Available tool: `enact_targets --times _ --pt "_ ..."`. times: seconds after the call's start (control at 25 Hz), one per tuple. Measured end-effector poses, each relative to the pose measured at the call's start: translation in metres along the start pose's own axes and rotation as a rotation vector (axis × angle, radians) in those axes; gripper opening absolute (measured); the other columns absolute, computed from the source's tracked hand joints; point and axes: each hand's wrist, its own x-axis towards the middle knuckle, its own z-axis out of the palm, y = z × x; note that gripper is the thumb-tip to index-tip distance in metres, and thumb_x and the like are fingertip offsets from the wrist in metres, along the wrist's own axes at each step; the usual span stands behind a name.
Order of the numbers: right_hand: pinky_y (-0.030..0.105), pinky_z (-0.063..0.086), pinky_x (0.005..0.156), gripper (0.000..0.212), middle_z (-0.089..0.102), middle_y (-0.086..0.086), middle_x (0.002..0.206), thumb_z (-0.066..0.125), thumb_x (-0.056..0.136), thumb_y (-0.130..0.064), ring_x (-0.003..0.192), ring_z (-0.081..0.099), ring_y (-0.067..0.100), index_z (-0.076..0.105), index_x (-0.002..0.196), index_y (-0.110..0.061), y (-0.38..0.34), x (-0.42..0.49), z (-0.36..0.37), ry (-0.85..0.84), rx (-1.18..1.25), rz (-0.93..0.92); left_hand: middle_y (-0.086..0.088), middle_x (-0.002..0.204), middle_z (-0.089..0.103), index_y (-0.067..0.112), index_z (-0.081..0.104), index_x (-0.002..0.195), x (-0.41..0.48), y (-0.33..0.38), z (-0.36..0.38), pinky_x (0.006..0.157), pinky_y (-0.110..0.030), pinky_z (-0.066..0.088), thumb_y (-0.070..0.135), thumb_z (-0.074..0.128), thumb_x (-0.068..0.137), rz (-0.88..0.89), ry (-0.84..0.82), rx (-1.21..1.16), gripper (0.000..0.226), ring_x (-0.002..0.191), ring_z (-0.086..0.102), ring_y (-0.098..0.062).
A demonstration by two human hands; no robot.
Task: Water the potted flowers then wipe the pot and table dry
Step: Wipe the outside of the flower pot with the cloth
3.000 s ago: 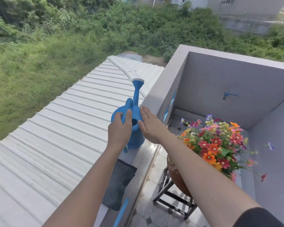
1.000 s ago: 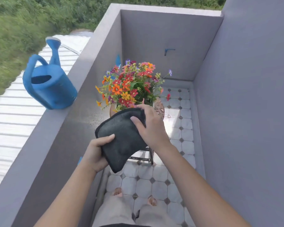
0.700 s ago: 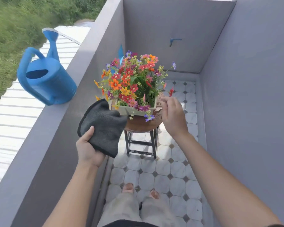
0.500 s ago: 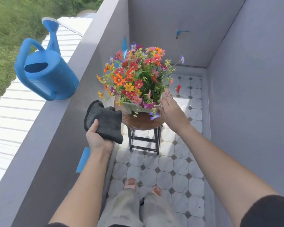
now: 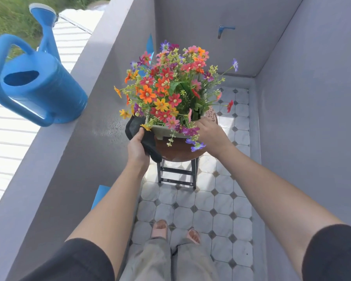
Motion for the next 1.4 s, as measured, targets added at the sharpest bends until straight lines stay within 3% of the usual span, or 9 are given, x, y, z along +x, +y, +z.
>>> enact_targets --times 0.16,0.4,0.52,0.6,0.76,0.88,1.04,1.2,1.4 --pt "0.025 0.054 0.064 0.025 0.062 0.006 0.054 0.042 0.062 -0.002 0.051 0.062 0.023 0.064 0.053 -0.011 0.003 0.005 -0.012 0.010 0.103 0.009 -0.004 0.105 0.065 0.016 0.059 0.111 0.008 0.008 0.005 0.087 -0.030 0.047 0.027 0.050 0.097 0.128 0.035 0.181 0.020 0.093 0.061 -0.016" --pt "0.017 0.043 0.043 0.040 0.057 -0.001 0.044 0.027 0.060 -0.003 0.043 0.059 0.017 0.061 0.044 -0.017 0.015 0.033 -0.032 0.192 -0.057 0.001 0.002 0.140 0.048 0.022 0.042 0.140 0.056 0.017 0.021 0.111 -0.034 0.028 0.077 0.025 0.081 0.416 -0.095 0.419 0.082 0.130 0.042 -0.013" --pt "0.020 0.038 0.055 0.047 0.058 -0.006 0.044 0.028 0.059 -0.008 0.044 0.060 0.011 0.070 0.051 -0.026 0.029 0.048 -0.038 0.295 -0.163 0.001 -0.010 0.126 0.047 0.008 0.046 0.119 0.068 0.011 0.049 0.099 -0.032 0.028 0.052 0.022 0.096 0.549 0.009 0.605 0.056 0.117 0.042 -0.023" --pt "0.015 0.037 0.047 0.042 0.057 -0.007 0.044 0.034 0.062 -0.012 0.045 0.059 0.011 0.074 0.060 -0.027 0.040 0.052 -0.034 0.280 -0.238 -0.013 -0.020 0.116 0.047 -0.005 0.048 0.117 0.070 0.000 0.060 0.089 -0.029 0.026 0.041 0.024 0.097 0.740 0.127 0.745 0.055 0.109 0.042 -0.033" --pt "0.015 0.040 0.040 0.025 0.061 -0.002 0.050 0.054 0.066 -0.007 0.045 0.059 0.019 0.075 0.072 -0.019 0.060 0.061 -0.025 0.247 -0.185 -0.067 -0.024 0.109 0.051 -0.009 0.053 0.119 0.082 -0.009 0.074 0.087 -0.040 0.035 0.042 0.029 0.094 0.953 0.322 0.836 0.062 0.099 0.046 -0.038" --pt "0.027 0.037 0.051 0.027 0.054 0.004 0.058 0.044 0.092 -0.016 0.056 0.052 0.022 0.069 0.080 -0.015 0.067 0.058 -0.034 0.314 -0.038 0.057 -0.026 0.107 0.055 -0.005 0.054 0.126 0.081 -0.011 0.094 0.081 -0.045 0.042 0.045 0.032 0.098 1.062 0.475 0.888 0.061 0.095 0.044 -0.034" --pt "0.026 0.017 0.061 0.030 0.039 0.001 0.060 0.028 0.101 -0.029 0.063 0.033 0.022 0.043 0.079 -0.016 0.073 0.056 -0.044 0.196 0.121 0.056 -0.021 0.092 0.055 0.003 0.043 0.136 0.100 -0.017 0.079 0.062 -0.040 0.053 0.024 0.052 0.096 1.434 0.476 0.920 0.046 0.079 0.055 -0.033" --pt "0.026 0.014 0.057 0.037 0.034 -0.001 0.053 0.021 0.093 -0.035 0.049 0.030 0.014 0.027 0.060 -0.021 0.070 0.054 -0.050 0.232 0.203 0.102 -0.006 0.100 0.046 0.014 0.042 0.137 0.090 -0.040 0.057 0.056 -0.038 0.053 0.025 0.051 0.095 1.518 0.376 1.095 0.044 0.078 0.060 -0.031" --pt "0.031 0.015 0.055 0.042 0.034 0.000 0.054 0.026 0.098 -0.030 0.048 0.031 0.009 0.020 0.057 -0.023 0.072 0.051 -0.058 0.225 0.255 0.152 -0.010 0.095 0.047 0.023 0.046 0.131 0.089 -0.019 0.058 0.074 -0.049 0.049 0.023 0.054 0.090 1.574 0.340 1.120 0.042 0.088 0.050 -0.030"
